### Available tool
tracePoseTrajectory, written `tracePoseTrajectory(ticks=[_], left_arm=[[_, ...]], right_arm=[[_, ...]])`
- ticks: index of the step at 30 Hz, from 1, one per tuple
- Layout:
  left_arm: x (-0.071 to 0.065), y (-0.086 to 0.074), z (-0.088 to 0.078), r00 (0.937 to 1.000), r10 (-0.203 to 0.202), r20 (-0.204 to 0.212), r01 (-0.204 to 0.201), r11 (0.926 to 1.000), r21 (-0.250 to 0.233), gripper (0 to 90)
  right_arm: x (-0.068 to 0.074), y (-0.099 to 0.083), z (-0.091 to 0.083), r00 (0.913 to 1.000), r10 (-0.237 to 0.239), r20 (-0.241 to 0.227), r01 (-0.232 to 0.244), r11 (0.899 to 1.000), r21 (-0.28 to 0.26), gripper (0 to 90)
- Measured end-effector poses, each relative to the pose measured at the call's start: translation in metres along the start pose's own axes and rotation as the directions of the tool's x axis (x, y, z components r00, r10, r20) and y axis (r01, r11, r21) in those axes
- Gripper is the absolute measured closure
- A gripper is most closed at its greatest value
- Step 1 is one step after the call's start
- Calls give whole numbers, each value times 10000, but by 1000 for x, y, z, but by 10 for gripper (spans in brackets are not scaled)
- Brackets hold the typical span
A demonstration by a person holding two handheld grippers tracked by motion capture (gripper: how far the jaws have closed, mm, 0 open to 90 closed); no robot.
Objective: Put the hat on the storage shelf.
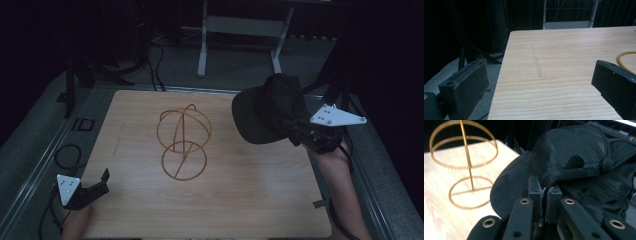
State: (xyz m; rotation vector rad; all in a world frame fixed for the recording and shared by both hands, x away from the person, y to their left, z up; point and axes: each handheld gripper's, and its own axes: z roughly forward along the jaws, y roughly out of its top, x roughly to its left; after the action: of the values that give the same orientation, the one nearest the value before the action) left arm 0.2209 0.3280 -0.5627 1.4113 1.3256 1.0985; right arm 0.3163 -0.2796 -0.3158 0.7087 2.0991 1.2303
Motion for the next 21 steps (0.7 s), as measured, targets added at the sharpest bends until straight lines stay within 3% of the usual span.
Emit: tracePoseTrajectory(ticks=[6,12,21], left_arm=[[0,0,0,10000,-24,15,24,10000,-2,15],[1,0,0,10000,-34,50,34,10000,-3,15],[1,0,0,9999,-29,99,29,10000,-19,15]], right_arm=[[3,30,-6,9998,-172,-38,169,9979,-621,858],[17,62,-3,9987,-464,-200,433,9900,-1342,858],[45,91,17,9913,-846,-1009,643,9797,-1899,858]])
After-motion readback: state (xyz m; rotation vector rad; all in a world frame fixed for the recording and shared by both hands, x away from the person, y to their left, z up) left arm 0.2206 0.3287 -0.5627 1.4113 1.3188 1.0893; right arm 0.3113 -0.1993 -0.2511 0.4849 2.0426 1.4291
